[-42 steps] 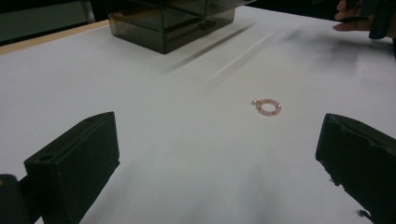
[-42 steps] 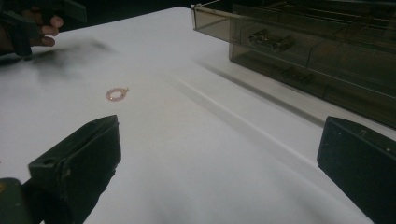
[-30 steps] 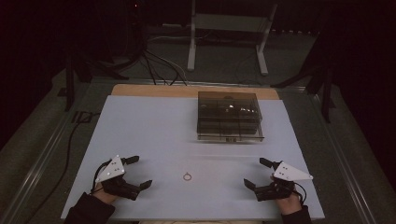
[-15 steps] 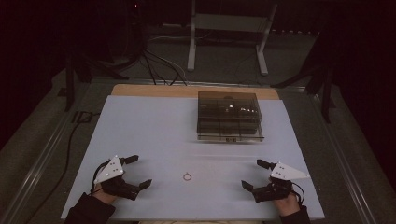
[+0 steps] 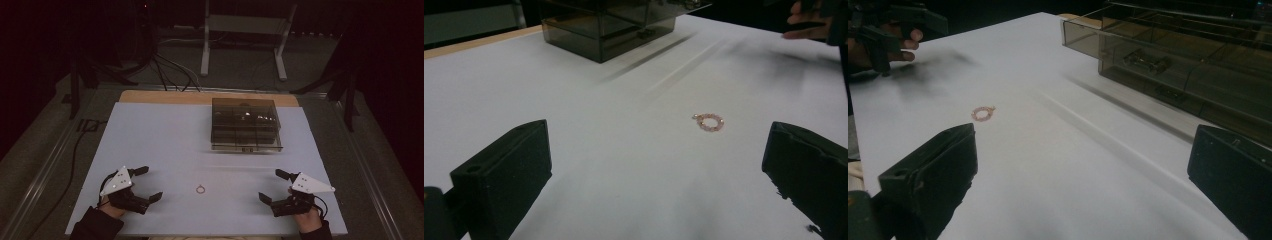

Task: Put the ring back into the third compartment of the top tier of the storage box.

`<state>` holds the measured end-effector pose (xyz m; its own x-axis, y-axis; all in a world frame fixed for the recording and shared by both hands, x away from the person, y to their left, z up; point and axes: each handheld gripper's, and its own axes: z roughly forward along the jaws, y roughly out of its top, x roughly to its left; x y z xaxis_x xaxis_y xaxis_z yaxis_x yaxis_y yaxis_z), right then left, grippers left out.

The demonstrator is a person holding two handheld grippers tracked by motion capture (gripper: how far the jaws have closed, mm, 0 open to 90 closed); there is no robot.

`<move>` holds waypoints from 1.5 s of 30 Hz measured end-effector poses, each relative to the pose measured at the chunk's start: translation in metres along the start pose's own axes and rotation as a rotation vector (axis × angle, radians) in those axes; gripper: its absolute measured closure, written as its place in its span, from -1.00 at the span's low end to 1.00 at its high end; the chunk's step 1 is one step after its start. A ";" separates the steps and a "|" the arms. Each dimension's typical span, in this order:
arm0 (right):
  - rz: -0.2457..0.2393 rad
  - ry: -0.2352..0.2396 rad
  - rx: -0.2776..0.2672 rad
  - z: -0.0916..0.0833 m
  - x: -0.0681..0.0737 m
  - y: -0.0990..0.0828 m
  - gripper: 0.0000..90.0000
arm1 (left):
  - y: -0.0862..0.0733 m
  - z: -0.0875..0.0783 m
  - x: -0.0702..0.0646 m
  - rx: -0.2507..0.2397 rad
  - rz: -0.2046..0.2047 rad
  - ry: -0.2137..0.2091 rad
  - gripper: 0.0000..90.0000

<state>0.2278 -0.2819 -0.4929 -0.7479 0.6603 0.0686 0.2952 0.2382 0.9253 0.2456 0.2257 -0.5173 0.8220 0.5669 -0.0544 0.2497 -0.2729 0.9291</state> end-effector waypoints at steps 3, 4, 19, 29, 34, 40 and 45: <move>-0.006 0.003 -0.005 -0.001 0.001 0.002 -1.00 | 0.000 0.000 0.000 -0.005 -0.004 -0.002 -0.99; 0.001 -0.005 -0.010 -0.001 0.001 0.004 -1.00 | 0.000 0.000 0.000 -0.004 -0.005 0.000 -0.99; -0.003 -0.027 -0.046 -0.001 0.001 0.018 -1.00 | 0.000 0.000 0.001 -0.018 -0.012 -0.007 -0.99; -0.004 -0.011 -0.050 0.008 0.003 0.023 -1.00 | 0.000 0.001 0.000 -0.006 0.004 -0.003 -0.99; 0.018 -0.014 -0.062 0.012 0.002 0.024 -1.00 | 0.000 0.001 0.000 -0.004 0.006 -0.002 -0.99; 0.018 -0.012 -0.065 0.018 0.004 0.026 -1.00 | 0.000 0.001 0.000 -0.004 0.004 -0.005 -0.99; 0.013 -0.003 -0.057 0.023 0.005 0.029 -1.00 | 0.000 0.001 -0.001 0.000 0.007 -0.002 -0.99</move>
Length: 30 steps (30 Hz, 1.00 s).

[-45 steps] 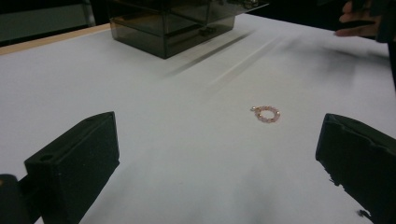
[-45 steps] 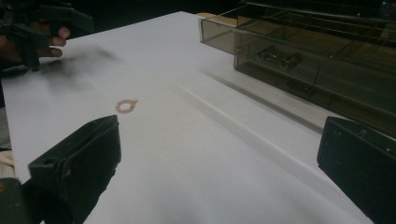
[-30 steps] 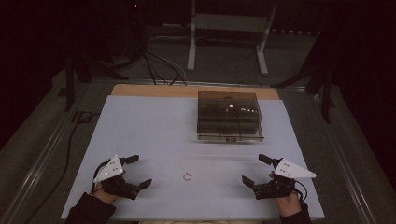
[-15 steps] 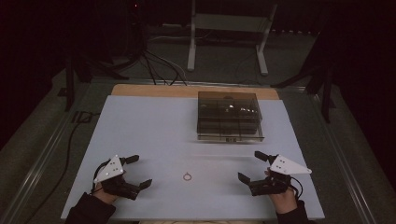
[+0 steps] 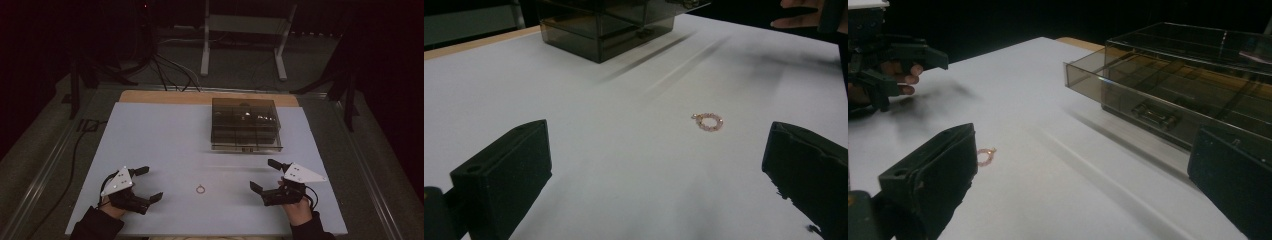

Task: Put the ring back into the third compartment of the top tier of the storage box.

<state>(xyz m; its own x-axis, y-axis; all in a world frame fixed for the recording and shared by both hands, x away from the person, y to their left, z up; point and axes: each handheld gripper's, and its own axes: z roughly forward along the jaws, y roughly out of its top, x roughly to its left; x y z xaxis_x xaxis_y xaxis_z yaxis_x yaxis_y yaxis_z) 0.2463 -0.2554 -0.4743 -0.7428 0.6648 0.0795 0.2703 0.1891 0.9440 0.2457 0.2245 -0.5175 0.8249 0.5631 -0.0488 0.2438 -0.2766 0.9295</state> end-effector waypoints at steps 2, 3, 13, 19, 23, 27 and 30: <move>-0.005 0.001 -0.003 0.002 0.001 0.001 -1.00 | 0.000 0.000 0.000 0.000 0.001 0.002 -0.99; -0.003 0.000 -0.006 0.003 0.001 0.002 -1.00 | 0.000 0.000 0.000 0.000 0.002 0.003 -0.99; -0.015 0.014 -0.007 0.013 0.005 0.005 -1.00 | 0.000 0.000 0.000 -0.001 -0.006 0.003 -0.99; -0.016 0.032 0.003 0.022 0.008 0.007 -1.00 | 0.000 0.000 0.000 0.002 -0.008 0.000 -0.99; -0.018 0.052 0.016 0.030 0.010 0.007 -1.00 | 0.000 0.000 0.000 0.003 -0.006 0.000 -0.99; -0.013 0.068 0.023 0.037 0.013 0.007 -1.00 | 0.000 0.000 0.000 0.005 -0.003 0.002 -0.99; -0.016 0.080 0.027 0.042 0.014 0.008 -1.00 | 0.000 0.000 0.000 0.001 -0.007 0.001 -0.99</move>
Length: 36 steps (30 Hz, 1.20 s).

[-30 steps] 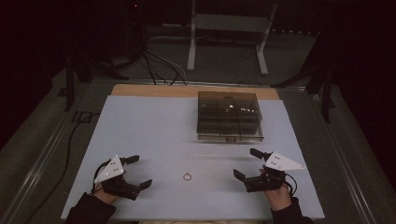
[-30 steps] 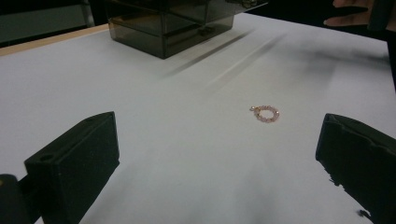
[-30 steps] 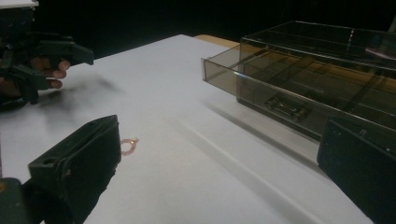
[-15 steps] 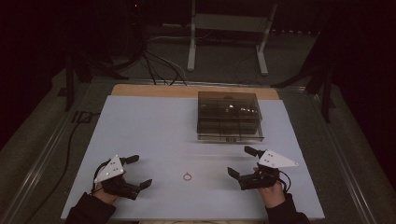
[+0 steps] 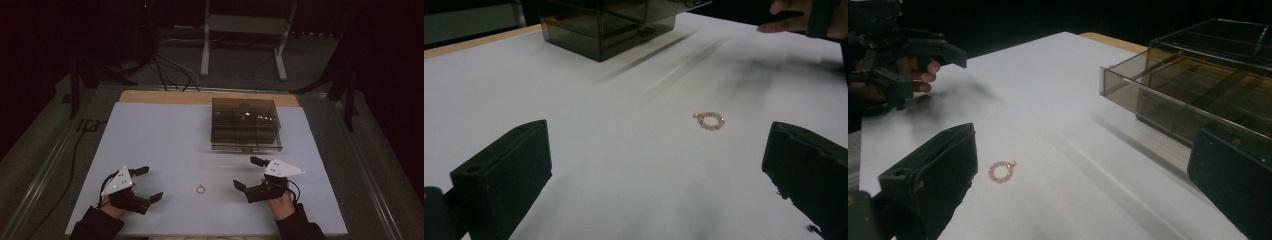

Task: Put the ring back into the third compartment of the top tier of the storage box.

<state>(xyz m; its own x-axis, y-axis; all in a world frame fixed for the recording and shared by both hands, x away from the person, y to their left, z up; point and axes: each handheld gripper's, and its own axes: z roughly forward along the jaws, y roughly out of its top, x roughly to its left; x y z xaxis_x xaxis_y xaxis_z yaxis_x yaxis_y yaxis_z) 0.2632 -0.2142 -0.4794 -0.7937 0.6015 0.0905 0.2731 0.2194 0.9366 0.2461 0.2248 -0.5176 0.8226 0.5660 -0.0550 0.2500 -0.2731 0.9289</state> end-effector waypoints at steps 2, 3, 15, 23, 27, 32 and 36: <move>0.005 0.011 0.005 0.004 0.001 0.000 -1.00 | 0.000 0.000 0.000 0.004 0.004 0.001 -0.99; 0.004 0.016 0.007 0.006 0.001 0.000 -1.00 | 0.000 0.000 0.000 0.003 0.004 0.000 -0.99; 0.007 0.096 0.040 0.027 0.009 0.001 -1.00 | 0.000 0.000 0.000 0.003 0.003 -0.004 -0.99; 0.008 0.132 0.090 0.041 0.014 -0.001 -1.00 | 0.000 0.000 0.000 0.004 0.003 -0.005 -0.99; 0.010 0.155 0.105 0.046 0.017 -0.001 -1.00 | 0.000 0.000 0.000 0.003 0.006 -0.005 -0.99; 0.031 0.181 0.129 0.054 0.022 0.000 -1.00 | 0.000 0.000 0.000 0.002 0.006 -0.004 -0.99; 0.004 0.162 0.160 0.063 0.028 -0.001 -1.00 | 0.000 0.000 0.000 0.003 0.006 -0.003 -0.99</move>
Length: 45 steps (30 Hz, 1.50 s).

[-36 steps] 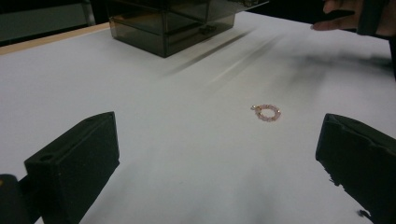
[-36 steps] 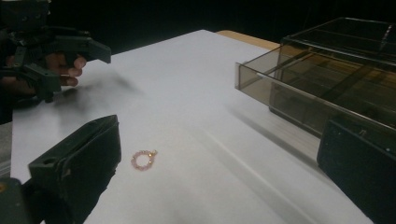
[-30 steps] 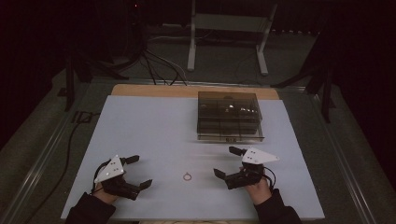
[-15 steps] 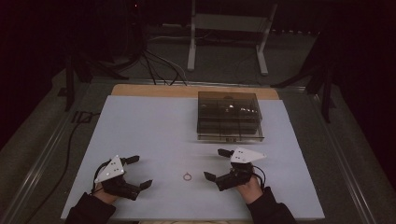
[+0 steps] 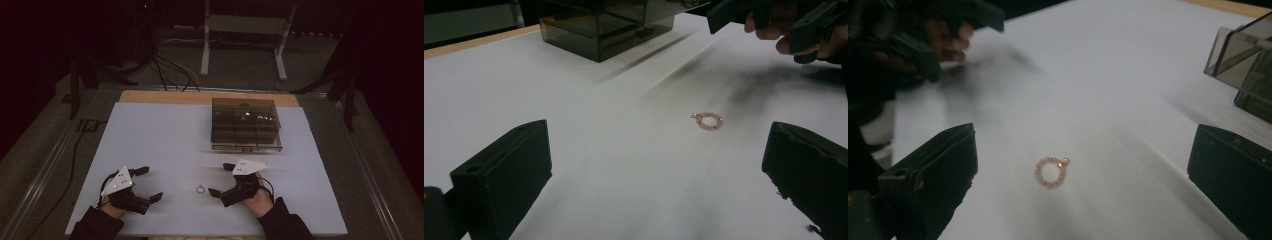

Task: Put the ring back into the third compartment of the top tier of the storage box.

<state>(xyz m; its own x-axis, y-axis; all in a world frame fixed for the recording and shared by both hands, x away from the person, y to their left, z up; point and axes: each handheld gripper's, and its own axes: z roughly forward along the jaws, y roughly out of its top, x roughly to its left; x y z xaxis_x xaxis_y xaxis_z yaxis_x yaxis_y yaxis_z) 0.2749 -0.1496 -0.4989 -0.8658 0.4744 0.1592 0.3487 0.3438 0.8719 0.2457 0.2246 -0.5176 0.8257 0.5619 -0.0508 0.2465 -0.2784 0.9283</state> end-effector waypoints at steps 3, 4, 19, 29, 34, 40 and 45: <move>0.001 0.013 -0.003 0.004 0.001 0.001 -1.00 | 0.000 0.000 0.000 -0.003 0.003 -0.001 -0.99; 0.001 0.013 -0.003 0.004 0.001 0.001 -1.00 | 0.000 0.000 0.000 -0.002 0.003 0.000 -0.99; 0.020 -0.003 0.038 0.018 0.004 0.000 -0.55 | 0.000 -0.001 0.000 -0.010 -0.001 -0.002 -0.99; 0.000 0.004 0.129 0.033 0.009 -0.001 -0.09 | 0.000 -0.001 0.000 -0.008 0.002 -0.001 -0.99; 0.019 0.005 0.178 0.038 0.008 -0.001 0.00 | 0.000 -0.001 0.000 -0.009 -0.001 -0.002 -0.99; 0.003 -0.015 0.208 0.042 0.007 -0.003 0.01 | 0.000 -0.001 0.000 -0.011 -0.004 -0.003 -0.99; 0.016 -0.009 0.238 0.046 0.004 -0.004 0.13 | 0.000 -0.001 0.000 -0.011 -0.003 -0.003 -0.99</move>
<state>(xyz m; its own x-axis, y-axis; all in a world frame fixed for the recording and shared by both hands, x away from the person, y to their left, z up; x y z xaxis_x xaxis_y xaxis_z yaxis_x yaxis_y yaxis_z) 0.2867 -0.1116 -0.5234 -0.8567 0.4880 0.1670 0.4378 0.5168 0.7357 0.2455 0.2252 -0.5169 0.8265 0.5603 -0.0549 0.2437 -0.2682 0.9320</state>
